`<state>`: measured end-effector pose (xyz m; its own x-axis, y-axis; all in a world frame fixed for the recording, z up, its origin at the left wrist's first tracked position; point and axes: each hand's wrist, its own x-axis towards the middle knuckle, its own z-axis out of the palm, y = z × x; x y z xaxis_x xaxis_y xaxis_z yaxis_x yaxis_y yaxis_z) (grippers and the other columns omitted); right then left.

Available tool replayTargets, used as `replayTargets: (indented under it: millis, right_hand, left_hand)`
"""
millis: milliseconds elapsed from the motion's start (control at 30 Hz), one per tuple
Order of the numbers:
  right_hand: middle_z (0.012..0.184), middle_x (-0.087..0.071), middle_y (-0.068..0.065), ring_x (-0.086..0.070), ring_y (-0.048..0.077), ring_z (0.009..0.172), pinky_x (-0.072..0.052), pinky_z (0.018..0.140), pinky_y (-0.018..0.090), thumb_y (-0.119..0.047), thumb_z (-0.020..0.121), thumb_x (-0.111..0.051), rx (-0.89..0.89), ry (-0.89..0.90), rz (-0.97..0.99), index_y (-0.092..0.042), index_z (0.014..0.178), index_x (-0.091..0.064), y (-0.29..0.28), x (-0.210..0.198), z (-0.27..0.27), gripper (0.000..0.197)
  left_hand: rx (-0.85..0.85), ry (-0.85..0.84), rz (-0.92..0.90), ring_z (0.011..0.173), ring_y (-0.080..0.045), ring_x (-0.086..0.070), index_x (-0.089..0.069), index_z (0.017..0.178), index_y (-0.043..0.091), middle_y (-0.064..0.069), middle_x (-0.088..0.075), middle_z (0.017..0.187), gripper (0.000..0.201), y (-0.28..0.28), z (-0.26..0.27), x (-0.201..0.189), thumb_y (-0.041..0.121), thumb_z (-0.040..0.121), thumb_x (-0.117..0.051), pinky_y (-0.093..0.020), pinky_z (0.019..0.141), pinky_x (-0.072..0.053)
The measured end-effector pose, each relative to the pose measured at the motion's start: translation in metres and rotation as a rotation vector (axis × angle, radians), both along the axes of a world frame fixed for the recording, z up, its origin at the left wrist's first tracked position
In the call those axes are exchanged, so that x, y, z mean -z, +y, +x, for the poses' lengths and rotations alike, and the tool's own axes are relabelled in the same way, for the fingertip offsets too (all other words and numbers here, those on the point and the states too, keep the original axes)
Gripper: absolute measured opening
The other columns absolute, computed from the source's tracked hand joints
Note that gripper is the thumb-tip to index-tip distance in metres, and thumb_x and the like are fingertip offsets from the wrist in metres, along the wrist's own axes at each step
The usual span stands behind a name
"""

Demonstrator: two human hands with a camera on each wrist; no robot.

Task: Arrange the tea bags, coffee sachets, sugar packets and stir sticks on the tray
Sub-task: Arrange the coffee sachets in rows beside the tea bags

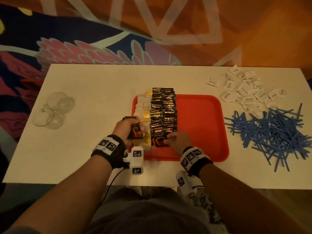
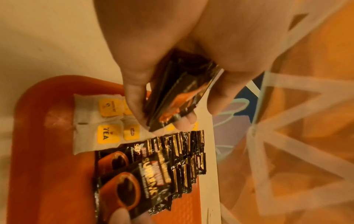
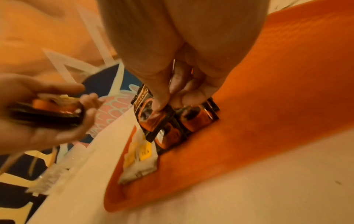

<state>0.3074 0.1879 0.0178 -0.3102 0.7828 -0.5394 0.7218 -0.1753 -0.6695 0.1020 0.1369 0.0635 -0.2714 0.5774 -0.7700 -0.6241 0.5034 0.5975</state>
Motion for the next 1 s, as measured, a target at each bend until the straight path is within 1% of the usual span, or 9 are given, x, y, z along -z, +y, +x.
replayTargets:
  millis: [33, 133, 200, 333, 433, 533, 733, 833, 1000]
  right_hand:
    - [0.103, -0.066, -0.006, -0.059, 0.006, 0.087, -0.041, 0.069, 0.014, -0.021, 0.086, -0.074, 0.014, -0.018, -0.014, -0.015, 0.108, -0.070, -0.003, 0.005, 0.000, 0.024]
    - [0.095, -0.067, -0.006, -0.054, -0.003, 0.075, -0.038, 0.058, 0.010, -0.021, 0.085, -0.075, 0.050, -0.052, -0.046, -0.020, 0.097, -0.066, -0.009, 0.016, -0.002, 0.015]
    - [0.088, -0.062, -0.009, -0.052, -0.005, 0.073, -0.036, 0.056, 0.010, -0.023, 0.085, -0.075, 0.056, -0.065, -0.046, -0.021, 0.096, -0.065, -0.012, 0.020, -0.005, 0.015]
    - [0.081, -0.061, -0.011, -0.053, -0.004, 0.071, -0.035, 0.053, 0.010, -0.023, 0.083, -0.076, 0.089, -0.074, -0.037, -0.019, 0.093, -0.065, -0.016, 0.025, -0.014, 0.016]
    - [0.078, -0.061, -0.011, -0.051, -0.006, 0.066, -0.032, 0.047, 0.007, -0.023, 0.081, -0.078, 0.127, -0.084, -0.026, -0.019, 0.088, -0.064, -0.018, 0.027, -0.018, 0.016]
    - [0.081, -0.061, -0.010, -0.052, -0.005, 0.067, -0.031, 0.041, 0.006, -0.024, 0.082, -0.077, 0.144, -0.099, -0.033, -0.018, 0.089, -0.063, -0.020, 0.029, -0.020, 0.016]
    - [0.091, -0.062, -0.007, -0.049, -0.004, 0.069, -0.028, 0.050, 0.010, -0.026, 0.082, -0.077, 0.167, -0.141, -0.037, -0.022, 0.083, -0.061, -0.021, 0.035, -0.021, 0.017]
    - [0.097, -0.062, -0.007, -0.048, 0.000, 0.074, -0.026, 0.052, 0.011, -0.028, 0.082, -0.078, 0.159, -0.164, -0.020, -0.023, 0.082, -0.060, -0.021, 0.035, -0.020, 0.019]
    - [0.102, -0.061, -0.009, -0.043, -0.006, 0.067, -0.024, 0.049, 0.008, -0.030, 0.081, -0.077, 0.175, -0.173, -0.048, -0.024, 0.085, -0.060, -0.021, 0.039, -0.019, 0.018]
  left_hand:
    - [-0.016, -0.051, 0.000, 0.064, -0.021, -0.060, -0.058, 0.104, 0.012, -0.007, -0.062, 0.078, 0.008, -0.004, 0.000, -0.001, 0.010, 0.096, -0.055, -0.038, 0.063, -0.054]
    - [-0.049, -0.154, 0.024, 0.065, -0.022, -0.061, -0.054, 0.113, 0.014, -0.006, -0.063, 0.079, 0.022, -0.017, -0.007, 0.000, 0.006, 0.092, -0.052, -0.037, 0.066, -0.055]
    - [-0.066, -0.156, 0.011, 0.066, -0.023, -0.063, -0.053, 0.118, 0.015, -0.007, -0.065, 0.082, 0.031, -0.024, -0.012, 0.005, 0.006, 0.088, -0.053, -0.039, 0.068, -0.055]
    - [-0.055, -0.124, 0.006, 0.067, -0.020, -0.066, -0.057, 0.121, 0.016, -0.005, -0.068, 0.084, 0.032, -0.035, -0.015, 0.009, 0.007, 0.091, -0.051, -0.038, 0.071, -0.056]
    - [-0.066, -0.130, 0.000, 0.065, -0.020, -0.065, -0.057, 0.118, 0.014, -0.007, -0.069, 0.082, 0.028, -0.041, -0.016, 0.011, 0.006, 0.093, -0.049, -0.036, 0.067, -0.057]
    - [-0.073, -0.125, -0.014, 0.065, -0.021, -0.067, -0.057, 0.122, 0.013, -0.008, -0.070, 0.084, 0.030, -0.044, -0.018, 0.012, 0.006, 0.093, -0.049, -0.037, 0.065, -0.059]
    - [-0.083, -0.140, -0.016, 0.066, -0.021, -0.066, -0.056, 0.123, 0.013, -0.009, -0.070, 0.084, 0.033, -0.046, -0.018, 0.012, 0.004, 0.092, -0.048, -0.036, 0.062, -0.059]
    - [-0.082, -0.142, -0.013, 0.066, -0.021, -0.067, -0.056, 0.124, 0.012, -0.009, -0.070, 0.084, 0.034, -0.046, -0.017, 0.013, 0.004, 0.092, -0.048, -0.037, 0.063, -0.059]
    - [-0.076, -0.169, -0.004, 0.068, -0.022, -0.064, -0.057, 0.117, 0.009, -0.009, -0.068, 0.086, 0.031, -0.047, -0.015, 0.014, 0.004, 0.088, -0.047, -0.039, 0.069, -0.056]
